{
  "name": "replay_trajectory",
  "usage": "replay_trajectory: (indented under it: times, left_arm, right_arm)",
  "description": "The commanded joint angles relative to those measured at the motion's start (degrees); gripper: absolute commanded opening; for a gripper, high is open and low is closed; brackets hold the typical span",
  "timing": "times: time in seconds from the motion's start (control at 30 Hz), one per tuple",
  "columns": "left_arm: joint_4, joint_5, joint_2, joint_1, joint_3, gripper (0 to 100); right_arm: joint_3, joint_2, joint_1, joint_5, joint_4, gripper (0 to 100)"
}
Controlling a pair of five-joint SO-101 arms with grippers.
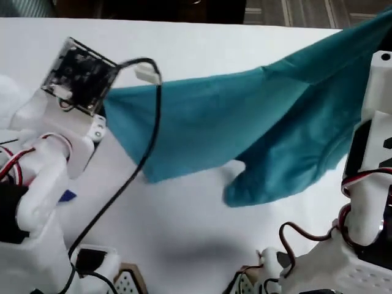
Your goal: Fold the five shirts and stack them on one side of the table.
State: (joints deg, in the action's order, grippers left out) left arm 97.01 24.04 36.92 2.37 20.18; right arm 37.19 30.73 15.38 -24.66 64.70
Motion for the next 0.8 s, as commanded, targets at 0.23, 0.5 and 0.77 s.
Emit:
replay_trajectory:
  times: [0.23, 0.5, 0.77]
  left_arm:
    - [-1.93, -0.18, 0.26, 6.86, 14.9, 3]
    - [-0.44, -0.18, 0.7, 6.77, 15.08, 3]
    - [3.25, -0.09, 1.14, 6.95, 15.16, 3]
  right_arm:
    - [0.97, -2.77, 0.48, 5.8, 5.85, 1.8]
    - [2.2, -1.63, -4.26, 6.51, 10.59, 1.8]
    - [2.37, 6.11, -4.44, 6.15, 16.4, 1.8]
